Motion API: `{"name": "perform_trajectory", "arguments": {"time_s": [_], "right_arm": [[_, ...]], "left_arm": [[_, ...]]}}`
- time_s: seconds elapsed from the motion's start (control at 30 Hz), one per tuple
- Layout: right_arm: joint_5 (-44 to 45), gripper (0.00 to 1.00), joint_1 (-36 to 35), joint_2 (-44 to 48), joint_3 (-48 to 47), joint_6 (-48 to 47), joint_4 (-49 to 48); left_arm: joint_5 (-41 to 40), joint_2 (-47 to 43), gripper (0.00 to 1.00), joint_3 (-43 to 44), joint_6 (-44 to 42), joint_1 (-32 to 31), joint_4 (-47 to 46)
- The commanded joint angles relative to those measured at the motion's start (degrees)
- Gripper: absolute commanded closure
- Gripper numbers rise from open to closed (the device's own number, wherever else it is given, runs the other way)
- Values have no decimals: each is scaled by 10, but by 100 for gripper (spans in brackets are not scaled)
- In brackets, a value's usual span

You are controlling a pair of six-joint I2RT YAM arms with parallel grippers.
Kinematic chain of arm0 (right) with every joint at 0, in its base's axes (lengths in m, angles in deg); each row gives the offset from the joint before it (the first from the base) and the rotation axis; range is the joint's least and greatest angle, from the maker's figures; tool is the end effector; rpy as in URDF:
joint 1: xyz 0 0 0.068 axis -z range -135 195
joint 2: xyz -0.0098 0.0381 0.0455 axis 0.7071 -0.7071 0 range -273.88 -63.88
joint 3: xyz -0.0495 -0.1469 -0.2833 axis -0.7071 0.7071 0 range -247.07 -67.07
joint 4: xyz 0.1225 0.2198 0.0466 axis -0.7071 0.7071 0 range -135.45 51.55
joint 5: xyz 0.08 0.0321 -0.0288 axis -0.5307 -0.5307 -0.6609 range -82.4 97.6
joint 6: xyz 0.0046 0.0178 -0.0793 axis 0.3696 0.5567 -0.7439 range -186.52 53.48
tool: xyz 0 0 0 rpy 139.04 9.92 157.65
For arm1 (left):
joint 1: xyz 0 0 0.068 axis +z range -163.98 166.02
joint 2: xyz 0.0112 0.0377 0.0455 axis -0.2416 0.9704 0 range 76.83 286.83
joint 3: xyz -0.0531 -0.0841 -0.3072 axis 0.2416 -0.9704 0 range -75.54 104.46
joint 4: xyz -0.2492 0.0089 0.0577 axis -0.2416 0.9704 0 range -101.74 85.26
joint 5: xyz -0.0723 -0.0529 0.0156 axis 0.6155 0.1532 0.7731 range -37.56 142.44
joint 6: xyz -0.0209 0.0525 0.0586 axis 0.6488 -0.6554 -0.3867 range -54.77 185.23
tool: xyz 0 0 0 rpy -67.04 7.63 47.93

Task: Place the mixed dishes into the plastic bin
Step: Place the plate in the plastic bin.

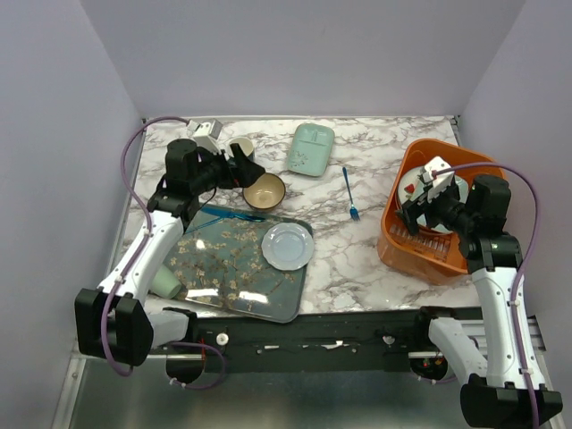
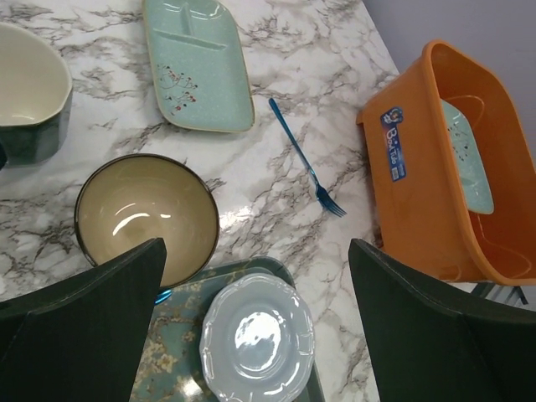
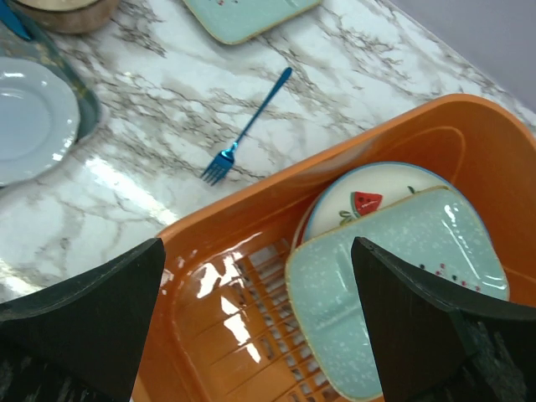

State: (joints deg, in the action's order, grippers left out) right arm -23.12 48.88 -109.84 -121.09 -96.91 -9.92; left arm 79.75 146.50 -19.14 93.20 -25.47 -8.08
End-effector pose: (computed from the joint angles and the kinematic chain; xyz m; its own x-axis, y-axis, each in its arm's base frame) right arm 0.1505 0.0259 0.3710 -0.1975 -0.4226 -0.8845 -0.5729 0.7820 -0.2457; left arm 0.2755 -0.0890 0.3731 -0.5367 -0.3161 -0.7824 0.4024 0.7191 -0.5665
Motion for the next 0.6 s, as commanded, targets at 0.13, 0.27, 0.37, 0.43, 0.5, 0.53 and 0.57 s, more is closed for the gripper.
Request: {"name": "perform_trajectory", "arguments": {"time_s": [0.13, 0.27, 0.37, 0.43, 0.5, 0.53, 0.57], "right_arm": [[-102, 0, 12, 17, 24, 110, -37], [-136, 0, 16, 29, 42, 122, -48], [-142, 0, 17, 37, 55, 124, -51], [-144, 0, 17, 39, 57, 125, -53], [-145, 0, 18, 42, 58, 126, -53], [-145, 0, 18, 43, 59, 126, -53], [-148, 0, 18, 46, 59, 126, -53]], "left_arm": [[-62, 81, 1, 129, -33, -85, 93], [-103, 180, 1, 237, -57, -122, 154], [-125, 255, 1, 316, -67, -133, 189], [-132, 293, 2, 356, -75, -137, 207], [-139, 347, 2, 415, -79, -139, 232], [-139, 364, 2, 434, -80, -140, 239], [-140, 395, 2, 470, -81, -142, 255]]}}
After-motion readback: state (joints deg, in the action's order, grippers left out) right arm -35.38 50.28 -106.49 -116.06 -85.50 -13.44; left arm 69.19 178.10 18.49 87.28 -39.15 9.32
